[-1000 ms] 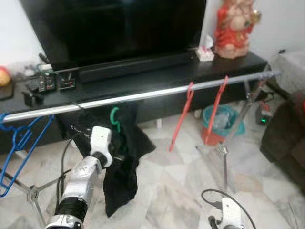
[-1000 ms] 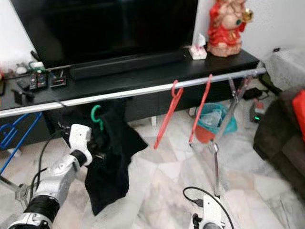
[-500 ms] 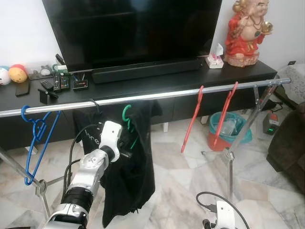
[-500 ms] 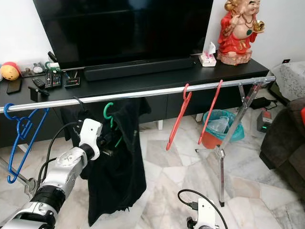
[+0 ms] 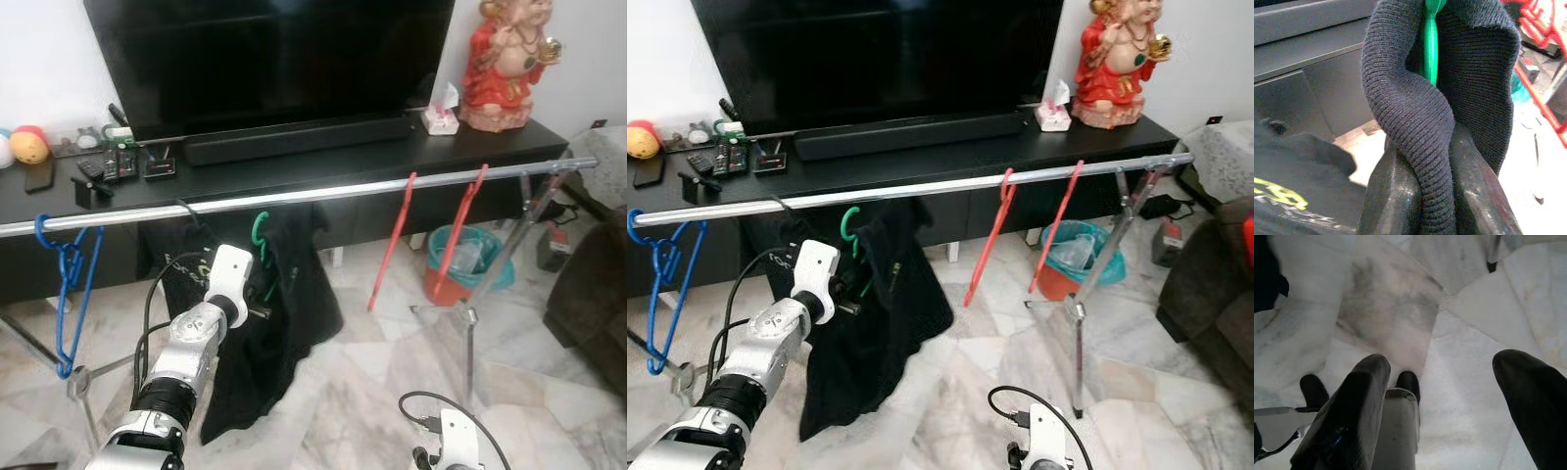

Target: Hang hanger

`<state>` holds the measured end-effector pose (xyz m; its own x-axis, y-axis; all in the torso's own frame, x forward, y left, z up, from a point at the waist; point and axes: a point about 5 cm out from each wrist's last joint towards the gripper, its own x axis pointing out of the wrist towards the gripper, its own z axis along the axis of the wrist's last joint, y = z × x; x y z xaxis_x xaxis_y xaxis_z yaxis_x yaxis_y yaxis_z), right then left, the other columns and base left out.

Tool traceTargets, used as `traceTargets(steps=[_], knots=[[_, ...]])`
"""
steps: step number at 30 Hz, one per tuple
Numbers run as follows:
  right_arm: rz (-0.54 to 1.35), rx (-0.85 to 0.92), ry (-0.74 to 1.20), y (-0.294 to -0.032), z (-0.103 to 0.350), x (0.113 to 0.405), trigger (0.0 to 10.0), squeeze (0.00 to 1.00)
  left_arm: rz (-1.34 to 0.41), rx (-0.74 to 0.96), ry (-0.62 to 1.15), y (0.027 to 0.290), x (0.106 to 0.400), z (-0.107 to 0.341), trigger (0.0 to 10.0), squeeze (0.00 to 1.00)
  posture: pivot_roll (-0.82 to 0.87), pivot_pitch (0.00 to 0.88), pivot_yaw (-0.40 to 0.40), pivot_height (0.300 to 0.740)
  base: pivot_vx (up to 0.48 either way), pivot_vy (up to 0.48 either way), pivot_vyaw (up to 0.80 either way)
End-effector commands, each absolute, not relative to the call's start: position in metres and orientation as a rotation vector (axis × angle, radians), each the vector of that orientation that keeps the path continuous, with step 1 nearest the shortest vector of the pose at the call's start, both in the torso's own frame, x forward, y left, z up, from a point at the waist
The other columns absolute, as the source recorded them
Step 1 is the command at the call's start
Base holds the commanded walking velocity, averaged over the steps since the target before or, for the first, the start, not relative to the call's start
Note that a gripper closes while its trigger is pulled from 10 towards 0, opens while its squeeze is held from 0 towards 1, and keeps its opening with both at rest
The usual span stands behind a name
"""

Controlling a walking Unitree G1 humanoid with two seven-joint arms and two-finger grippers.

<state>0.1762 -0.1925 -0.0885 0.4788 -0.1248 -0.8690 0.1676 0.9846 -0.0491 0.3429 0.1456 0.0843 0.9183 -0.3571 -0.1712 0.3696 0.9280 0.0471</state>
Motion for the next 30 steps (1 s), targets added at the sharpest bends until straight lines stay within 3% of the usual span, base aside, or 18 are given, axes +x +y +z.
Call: traceTargets(steps=[1, 21, 30], knots=[[-0.183, 0.046, 1.050, -0.195, -0.088, 0.177, 10.0, 0.00, -0.392, 0.097, 0.104, 0.139, 0.349, 0.097, 10.0, 0.00, -0.20, 0.000, 0.009, 0.740, 0.000, -0.435, 0.00], [-0.183, 0.048, 1.049, -0.196, -0.088, 0.176, 10.0, 0.00, -0.346, 0.077, 0.090, 0.154, 0.352, 0.101, 10.0, 0.00, -0.20, 0.000, 0.006, 0.740, 0.000, -0.021, 0.00], [-0.180, 0.045, 1.051, -0.195, -0.088, 0.175, 10.0, 0.00, -0.358, 0.076, 0.091, 0.153, 0.351, 0.101, 10.0, 0.00, -0.20, 0.000, 0.007, 0.740, 0.272, 0.000, 0.00]])
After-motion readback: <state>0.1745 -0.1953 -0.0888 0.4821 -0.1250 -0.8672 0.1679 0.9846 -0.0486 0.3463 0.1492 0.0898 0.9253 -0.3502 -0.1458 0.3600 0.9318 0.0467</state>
